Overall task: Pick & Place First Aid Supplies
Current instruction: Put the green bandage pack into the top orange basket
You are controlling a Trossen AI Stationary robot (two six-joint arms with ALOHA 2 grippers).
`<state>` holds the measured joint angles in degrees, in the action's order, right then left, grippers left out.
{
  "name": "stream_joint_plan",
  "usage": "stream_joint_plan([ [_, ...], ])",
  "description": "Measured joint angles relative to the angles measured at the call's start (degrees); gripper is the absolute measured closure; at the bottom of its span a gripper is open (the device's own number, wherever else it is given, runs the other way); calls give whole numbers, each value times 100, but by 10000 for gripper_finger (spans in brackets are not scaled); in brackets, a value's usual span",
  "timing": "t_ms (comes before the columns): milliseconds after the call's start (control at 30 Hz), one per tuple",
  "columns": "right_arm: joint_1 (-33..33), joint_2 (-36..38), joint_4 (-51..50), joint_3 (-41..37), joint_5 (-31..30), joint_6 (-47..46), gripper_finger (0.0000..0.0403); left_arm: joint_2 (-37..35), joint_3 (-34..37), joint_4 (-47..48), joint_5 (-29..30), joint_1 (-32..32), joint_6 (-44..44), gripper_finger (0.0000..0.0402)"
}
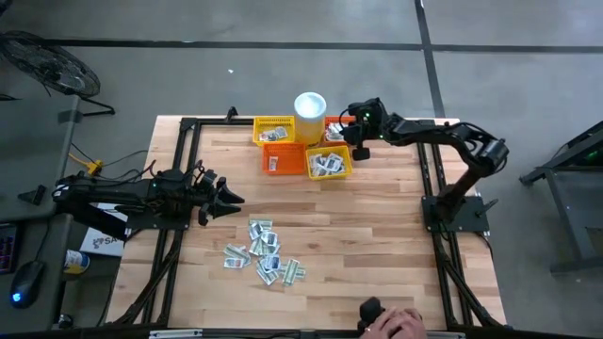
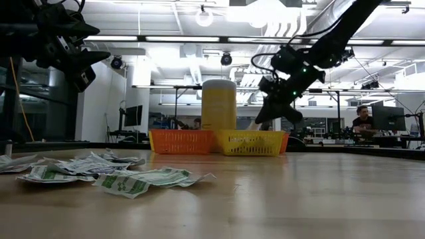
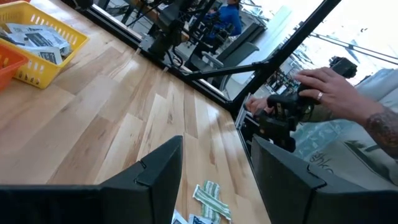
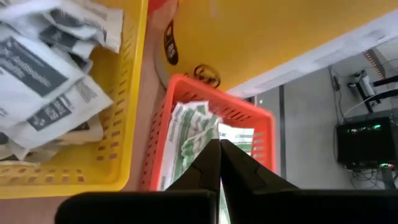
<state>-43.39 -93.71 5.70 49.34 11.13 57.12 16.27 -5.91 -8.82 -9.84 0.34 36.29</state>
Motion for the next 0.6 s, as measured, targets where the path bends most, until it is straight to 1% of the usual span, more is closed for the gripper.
stream_joint_plan([
  [233,-91,-254,231,0,-4,-8,402,-1,0,0,0,0,0,211],
  [433,-91,-304,235,0,-124,-6,400,1,0,0,-1,2,0,211],
  [533,-91,-304,274,0,-127,-6,384,1,0,0,1,0,0,211],
  [600,-91,-306,322,0,-131,-6,365,1,0,0,-1,2,0,211],
])
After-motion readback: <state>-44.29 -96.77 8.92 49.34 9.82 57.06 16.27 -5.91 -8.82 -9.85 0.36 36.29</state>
